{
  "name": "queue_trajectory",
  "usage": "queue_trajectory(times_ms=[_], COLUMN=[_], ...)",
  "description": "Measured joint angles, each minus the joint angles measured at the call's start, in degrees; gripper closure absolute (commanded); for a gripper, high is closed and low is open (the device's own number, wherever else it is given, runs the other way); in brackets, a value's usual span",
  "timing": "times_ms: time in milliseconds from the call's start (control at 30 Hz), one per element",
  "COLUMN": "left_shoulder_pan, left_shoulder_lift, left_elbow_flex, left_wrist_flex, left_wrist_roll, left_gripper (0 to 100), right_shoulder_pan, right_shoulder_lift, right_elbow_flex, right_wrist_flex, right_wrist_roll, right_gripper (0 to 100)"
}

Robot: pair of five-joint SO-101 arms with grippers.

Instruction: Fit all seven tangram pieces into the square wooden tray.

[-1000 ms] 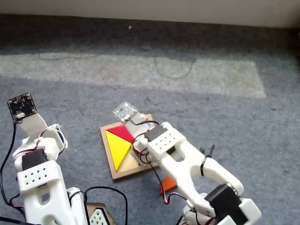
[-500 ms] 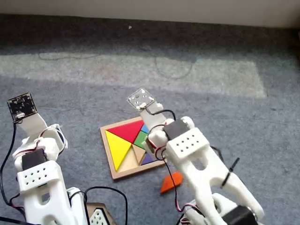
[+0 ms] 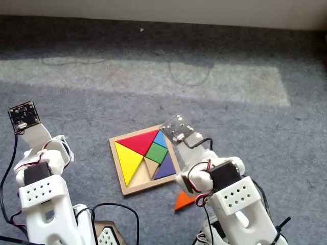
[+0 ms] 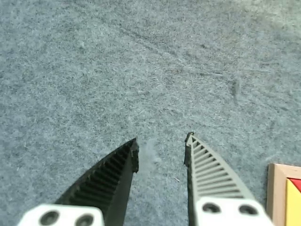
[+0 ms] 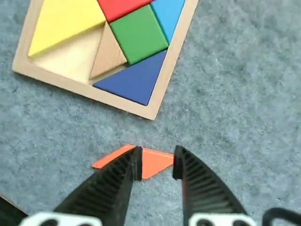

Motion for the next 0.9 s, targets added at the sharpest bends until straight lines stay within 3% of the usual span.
queue_trajectory(times_ms=[100, 233, 433, 733, 900], left_shoulder_pan=[0.0, 0.0, 0.0, 0.0, 0.0], left_shoulder_lift=[0.0, 0.0, 0.0, 0.0, 0.0], left_elbow_flex=[0.0, 0.0, 0.0, 0.0, 0.0], left_wrist_flex=[0.0, 0.0, 0.0, 0.0, 0.0], left_wrist_roll=[0.0, 0.0, 0.0, 0.0, 0.0], left_gripper=[83, 83, 83, 83, 83], right_shoulder_pan=[0.0, -0.2, -8.1, -16.1, -17.0], right_shoulder_lift=[-0.2, -0.2, -0.2, -0.3, -0.3], right_elbow_flex=[2.0, 6.2, 13.3, 18.9, 20.9], right_wrist_flex=[0.4, 0.4, 0.3, -4.6, -8.1], right_wrist_roll=[3.7, 11.0, 19.5, 20.7, 20.7], right_gripper=[66.3, 65.9, 65.9, 65.9, 68.8])
